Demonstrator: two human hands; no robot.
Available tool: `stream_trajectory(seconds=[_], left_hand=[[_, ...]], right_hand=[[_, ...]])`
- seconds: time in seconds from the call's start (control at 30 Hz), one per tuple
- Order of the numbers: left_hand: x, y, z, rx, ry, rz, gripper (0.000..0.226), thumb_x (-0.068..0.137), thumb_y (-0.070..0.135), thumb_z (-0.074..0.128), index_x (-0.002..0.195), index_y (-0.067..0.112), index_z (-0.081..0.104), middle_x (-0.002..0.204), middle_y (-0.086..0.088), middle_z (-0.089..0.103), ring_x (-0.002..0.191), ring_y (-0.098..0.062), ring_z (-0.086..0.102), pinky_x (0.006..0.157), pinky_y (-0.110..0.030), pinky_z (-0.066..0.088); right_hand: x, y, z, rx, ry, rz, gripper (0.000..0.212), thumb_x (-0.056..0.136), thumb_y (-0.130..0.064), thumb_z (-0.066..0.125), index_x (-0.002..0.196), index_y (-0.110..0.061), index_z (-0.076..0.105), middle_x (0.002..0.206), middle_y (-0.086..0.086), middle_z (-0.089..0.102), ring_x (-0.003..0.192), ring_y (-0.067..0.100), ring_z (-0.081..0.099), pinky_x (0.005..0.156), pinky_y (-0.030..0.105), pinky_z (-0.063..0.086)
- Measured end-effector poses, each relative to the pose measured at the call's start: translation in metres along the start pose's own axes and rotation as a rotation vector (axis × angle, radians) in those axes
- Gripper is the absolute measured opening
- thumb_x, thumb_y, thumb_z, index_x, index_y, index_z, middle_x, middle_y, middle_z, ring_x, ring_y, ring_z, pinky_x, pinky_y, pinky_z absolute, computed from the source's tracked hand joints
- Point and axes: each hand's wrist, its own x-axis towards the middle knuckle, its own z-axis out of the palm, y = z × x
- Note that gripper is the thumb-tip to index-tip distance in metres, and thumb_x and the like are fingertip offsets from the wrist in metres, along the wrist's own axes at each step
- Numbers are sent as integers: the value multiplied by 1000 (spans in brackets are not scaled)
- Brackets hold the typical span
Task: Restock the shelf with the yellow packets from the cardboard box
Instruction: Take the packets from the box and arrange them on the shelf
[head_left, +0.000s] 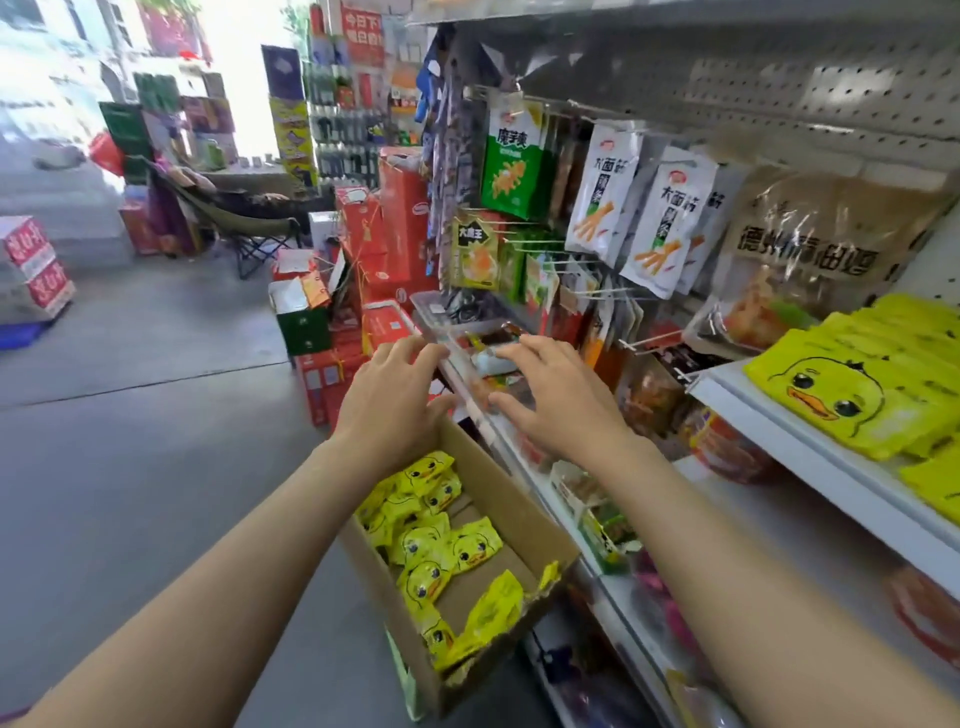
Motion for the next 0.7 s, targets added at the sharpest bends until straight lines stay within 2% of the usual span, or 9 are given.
stream_trajectory(seconds=[0.2,0.37,0.5,0.7], left_hand=[[65,-53,77,55,-83,-143,56,85,43,68,133,20,52,133,-8,54,119,-31,50,93,-44,49],[88,-95,159,67,-202,-213,54,84,37,71,130,16,55,130,-13,56,114,-36,53,87,-46,51],[83,-124,236,47,-357,-280,59,86,40,68,136,15,50,135,-14,51,122,-36,48,95,-47,46],[33,-145,354,-3,-638,-428,57,89,43,64,137,19,46,137,-10,48,122,-32,48,93,-44,48]], right_hand=[[108,36,85,35,-137,-92,53,94,-48,56,142,-30,46,148,6,43,139,26,35,108,43,40],[160,69,179,82,-259,-112,54,91,-49,60,139,-29,49,143,6,48,135,28,40,109,46,39],[169,92,272,177,-411,-70,55,84,-48,59,133,-21,55,133,10,53,125,33,47,98,51,46],[131,127,396,158,-723,30,54,92,-49,60,140,-26,47,140,3,48,132,27,41,105,40,39]])
